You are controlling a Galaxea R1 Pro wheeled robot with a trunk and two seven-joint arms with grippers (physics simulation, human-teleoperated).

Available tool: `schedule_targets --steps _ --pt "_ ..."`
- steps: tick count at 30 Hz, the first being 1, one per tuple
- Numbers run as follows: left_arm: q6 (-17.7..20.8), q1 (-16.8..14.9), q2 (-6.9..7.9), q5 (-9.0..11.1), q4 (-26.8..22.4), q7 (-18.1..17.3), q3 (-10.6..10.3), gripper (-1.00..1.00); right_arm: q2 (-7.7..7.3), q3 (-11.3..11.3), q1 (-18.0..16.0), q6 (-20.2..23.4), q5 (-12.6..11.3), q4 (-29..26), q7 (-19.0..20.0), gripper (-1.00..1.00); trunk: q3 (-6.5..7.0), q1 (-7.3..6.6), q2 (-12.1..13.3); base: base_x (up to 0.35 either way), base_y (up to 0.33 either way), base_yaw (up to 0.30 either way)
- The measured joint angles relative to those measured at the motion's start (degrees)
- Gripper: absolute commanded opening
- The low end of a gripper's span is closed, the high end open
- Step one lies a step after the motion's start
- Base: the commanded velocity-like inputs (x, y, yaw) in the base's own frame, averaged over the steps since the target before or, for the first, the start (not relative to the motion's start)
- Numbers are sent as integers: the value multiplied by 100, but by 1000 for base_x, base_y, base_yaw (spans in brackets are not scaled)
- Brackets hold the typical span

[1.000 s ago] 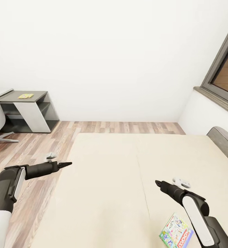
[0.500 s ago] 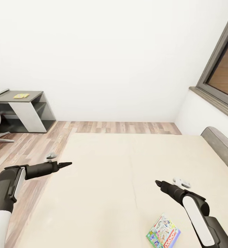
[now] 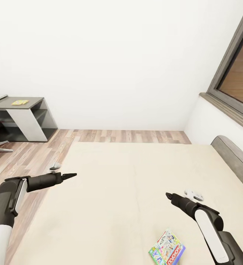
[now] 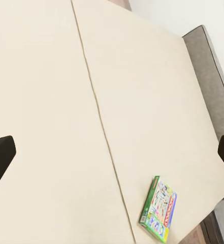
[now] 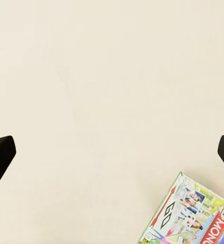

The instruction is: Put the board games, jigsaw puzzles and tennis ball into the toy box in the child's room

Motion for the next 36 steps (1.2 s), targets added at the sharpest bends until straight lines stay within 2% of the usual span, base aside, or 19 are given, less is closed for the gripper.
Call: schedule_targets --steps 36 --pt "0 2 0 5 0 -1 0 100 4 -5 0 0 -1 5 0 100 0 0 0 -7 -1 0"
